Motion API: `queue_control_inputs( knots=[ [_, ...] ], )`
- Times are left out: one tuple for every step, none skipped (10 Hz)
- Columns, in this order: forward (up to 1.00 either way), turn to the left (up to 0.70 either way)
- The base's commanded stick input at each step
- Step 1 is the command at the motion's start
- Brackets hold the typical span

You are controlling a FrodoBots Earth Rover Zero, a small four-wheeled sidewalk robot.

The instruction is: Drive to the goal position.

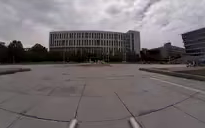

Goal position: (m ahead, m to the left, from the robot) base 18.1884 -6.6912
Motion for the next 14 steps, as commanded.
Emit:
queue_control_inputs(
  knots=[
    [0.70, 0.00],
    [0.70, 0.00],
    [0.70, 0.00],
    [0.70, 0.00],
    [0.70, 0.00],
    [0.70, 0.00],
    [0.70, 0.00],
    [0.70, 0.00],
    [0.70, 0.00],
    [0.70, 0.00],
    [0.70, 0.00],
    [0.70, 0.00],
    [0.70, 0.00],
    [0.70, -0.01]
  ],
)
